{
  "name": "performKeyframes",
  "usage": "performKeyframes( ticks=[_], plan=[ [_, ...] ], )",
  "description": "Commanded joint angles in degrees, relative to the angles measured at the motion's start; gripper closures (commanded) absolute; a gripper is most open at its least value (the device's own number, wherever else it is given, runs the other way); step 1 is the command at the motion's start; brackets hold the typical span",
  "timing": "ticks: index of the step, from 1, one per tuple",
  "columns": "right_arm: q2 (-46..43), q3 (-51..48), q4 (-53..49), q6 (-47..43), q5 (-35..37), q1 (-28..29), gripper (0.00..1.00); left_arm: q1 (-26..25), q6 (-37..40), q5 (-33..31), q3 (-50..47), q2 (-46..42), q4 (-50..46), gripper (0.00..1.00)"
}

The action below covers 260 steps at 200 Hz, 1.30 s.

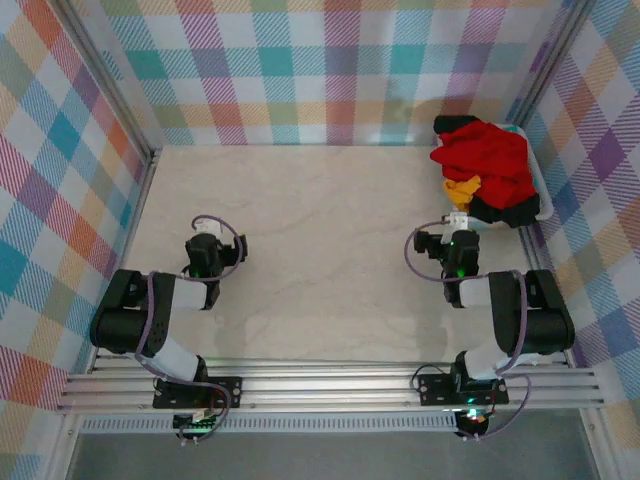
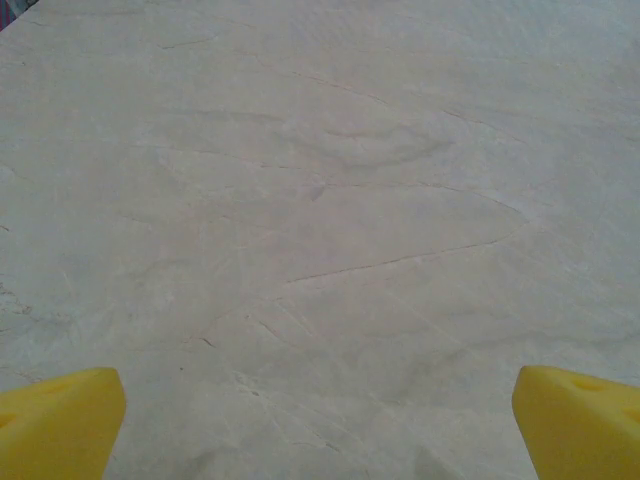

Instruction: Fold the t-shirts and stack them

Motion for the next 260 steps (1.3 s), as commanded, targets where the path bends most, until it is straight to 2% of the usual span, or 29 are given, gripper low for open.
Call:
performKeyframes(
  ticks=[1,120,135,149,171,192,201,210,217,226,233,251,260],
  plan=[
    [-0.15,0.74,0.49,0.63,-0.07,-0.29,0.00,0.59,-0.35,0.41,0.91,-0.12,1.31,0.00],
    [-0.33,0.71,0.47,0.70,-0.29,-0.54,0.00,0.48,-0.38,-0.12,0.60,-0.57,1.87,0.00],
    [-3.27,0.72,-1.83,0.59,0.36,-0.36,0.00,0.49,-1.30,-2.30,3.81,-5.34,-8.11,0.00],
    [-9.42,2.54,-10.10,0.74,2.34,0.03,0.00,0.44,-1.71,-3.95,7.52,-9.48,-16.91,0.00],
    [-21.83,7.41,-25.30,3.17,1.88,1.15,0.00,0.16,-3.22,-1.86,8.96,-16.61,-20.88,0.00],
    [-31.78,16.00,-42.10,8.40,-8.56,1.29,0.00,-0.11,-9.54,-4.01,14.86,-21.51,-32.49,0.00],
    [-34.31,18.89,-46.64,13.16,-10.77,1.16,0.00,-0.11,-14.15,-6.38,17.48,-23.00,-37.59,0.00],
    [-36.60,20.67,-51.72,23.81,-6.95,1.21,0.00,-0.10,-19.48,-9.20,19.97,-24.17,-42.08,0.00],
    [-38.06,20.73,-52.12,28.02,-6.82,0.53,0.00,0.07,-25.46,-12.23,21.81,-24.72,-45.52,0.00],
    [-38.84,21.29,-50.78,27.38,-10.80,-0.17,0.00,1.17,-30.75,-12.25,23.86,-25.53,-49.45,0.00],
    [-37.64,24.57,-53.63,26.44,-11.35,-0.17,0.00,2.53,-31.89,-7.81,24.99,-26.12,-49.78,0.00],
    [-26.97,41.66,-74.41,25.59,-7.70,-0.16,0.00,2.79,-31.90,2.50,30.32,-26.52,-51.22,0.00],
    [-21.33,50.08,-82.52,24.66,-6.42,0.05,0.00,1.72,-32.53,5.60,34.94,-25.05,-54.28,0.00]
  ],
)
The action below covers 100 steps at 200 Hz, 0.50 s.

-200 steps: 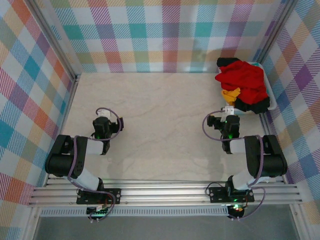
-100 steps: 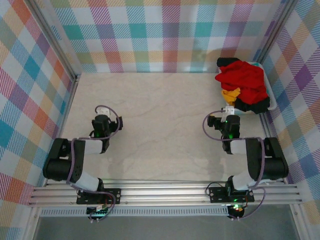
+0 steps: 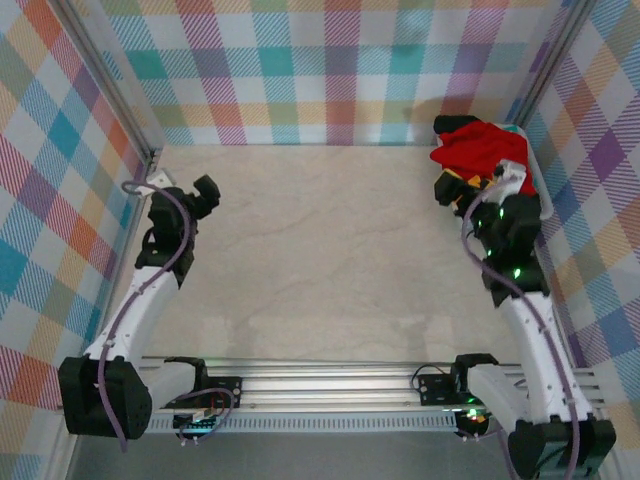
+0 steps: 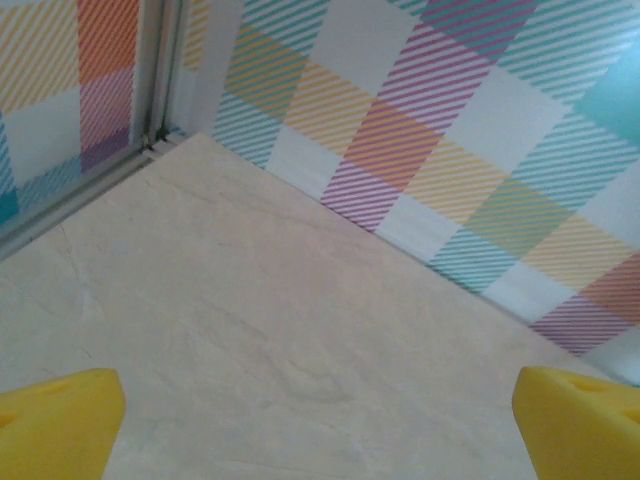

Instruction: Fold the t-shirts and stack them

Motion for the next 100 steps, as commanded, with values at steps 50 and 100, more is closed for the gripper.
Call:
performKeyframes(
  ticks=[50,100],
  plan=[
    [36.89,52.00,-42.61,-1.45,10.07,-2.93,0.00,-12.17,-7.79,13.59,29.54,14.05,-28.93,0.00],
    [56.33,71.15,-54.98,5.26,2.35,-10.91,0.01,-15.73,-10.96,20.55,22.25,9.06,-19.96,0.00]
  ],
)
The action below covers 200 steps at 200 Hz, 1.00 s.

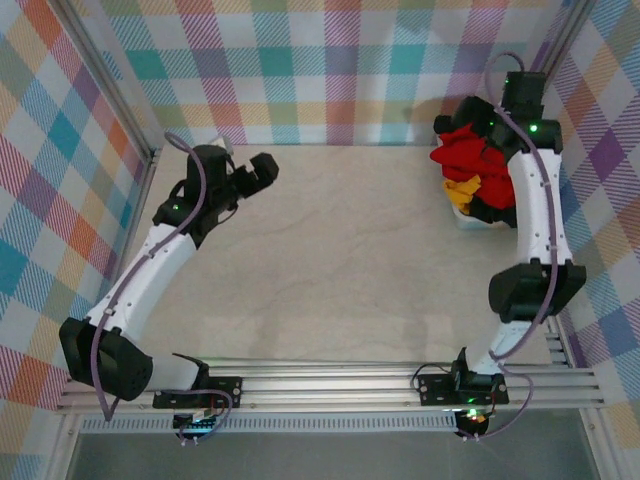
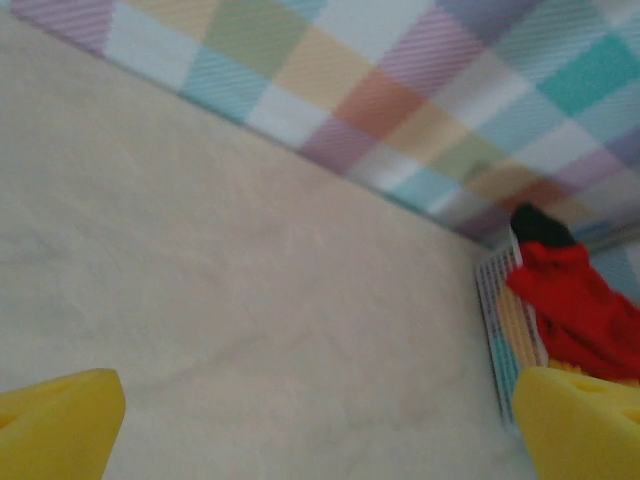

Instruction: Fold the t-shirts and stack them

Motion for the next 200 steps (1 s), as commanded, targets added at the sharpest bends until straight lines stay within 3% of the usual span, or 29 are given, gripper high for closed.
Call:
performKeyframes(
  ticks=[1,44,64,86,116,151,200],
  plan=[
    [8.14,6.59,-11.52,4.27,-3.48,-3.47,0.01,-0.62,-2.38,4.56,-1.71,-3.08,0.95,0.00],
    [20.93,15.01,-13.32,8.67,-13.16,-7.63,0.13,-2.16,-2.16,5.90,-2.05,-4.36,-0.48,0.01],
    [25.48,19.11,-16.24,8.64,-12.76,-7.92,0.21,-2.78,-2.07,4.93,-4.29,-6.22,0.00,0.01],
    [25.62,17.28,-15.20,9.71,-12.41,-8.19,0.28,-3.01,-2.34,4.49,-6.63,-8.20,0.70,0.02],
    [24.75,12.28,-11.24,12.42,-12.04,-8.64,0.52,-3.01,-2.26,3.82,-7.25,-9.18,0.01,0.02],
    [20.58,7.97,-5.54,12.77,-11.24,-8.33,1.00,-3.01,-1.81,3.51,-7.11,-10.24,-0.80,0.03],
    [-0.50,-10.56,12.93,9.74,-3.13,-3.54,1.00,-3.36,-2.07,2.33,-8.39,-11.57,-1.17,0.03]
  ],
)
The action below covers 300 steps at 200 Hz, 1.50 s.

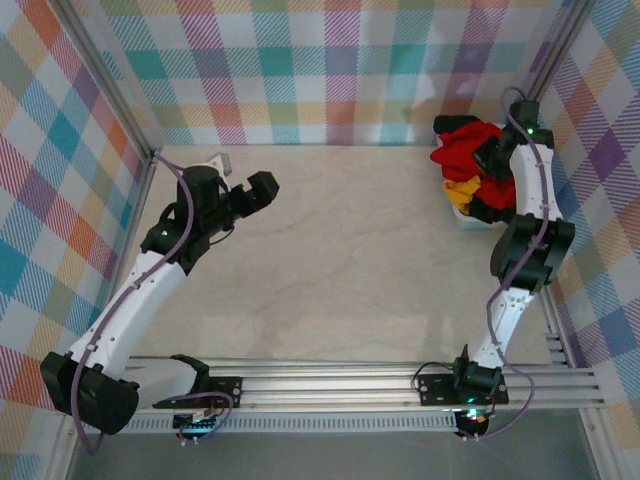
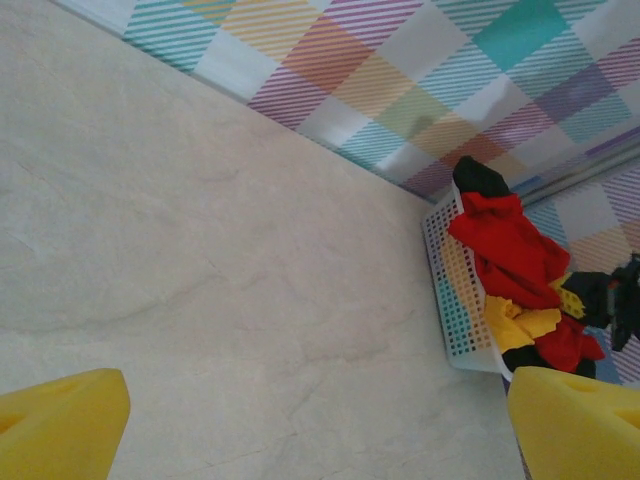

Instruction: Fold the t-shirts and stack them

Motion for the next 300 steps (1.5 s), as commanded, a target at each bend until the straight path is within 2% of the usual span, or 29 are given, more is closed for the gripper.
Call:
performKeyframes(
  ticks=[1,30,61,87,115,157,177,222,239,269,300],
  plan=[
    [-12.99,-4.82,11.80,-1.95,4.12,3.24,1.00,-0.80,-0.06,-1.18,-1.57,-1.83,-1.15,0.03],
    [-20.85,-6.66,16.84,-3.58,3.71,5.46,1.00,-1.15,-0.06,-1.56,-1.66,-2.28,-1.22,0.03],
    [-22.73,1.17,19.15,-9.12,-2.66,9.94,1.00,-1.44,-0.06,-2.57,-1.26,-2.69,-1.54,0.03],
    [-24.43,7.14,22.61,-14.54,-7.01,18.29,1.00,-1.48,-0.45,-5.89,-1.19,-4.00,-2.73,0.03],
    [-23.55,14.77,21.87,-14.24,-8.85,26.32,1.00,-1.51,-0.87,-8.56,-0.82,-5.30,-4.21,0.04],
    [-21.22,15.39,23.64,-12.16,-9.17,37.72,1.00,-1.50,-1.64,-13.02,-0.76,-7.48,-6.90,0.04],
    [-19.50,11.18,23.97,-11.56,-7.50,41.91,1.00,-1.51,-2.01,-14.48,-0.56,-8.24,-8.97,0.04],
    [-18.41,-8.64,33.80,-4.28,-8.26,47.48,1.00,-1.51,-3.14,-17.55,-2.26,-11.23,-11.86,0.04],
    [-17.89,-9.37,34.34,-3.70,-8.60,47.73,1.00,-1.51,-3.70,-17.80,-2.67,-11.53,-12.43,0.03],
    [-16.89,-7.77,28.63,-7.16,-8.60,47.40,1.00,-1.51,-8.16,-18.65,-3.65,-10.98,-12.90,0.00],
    [-24.44,-20.84,30.40,-6.72,-11.65,44.61,1.00,-1.48,-12.04,-19.67,-5.25,-9.49,-14.75,0.02]
  ],
)
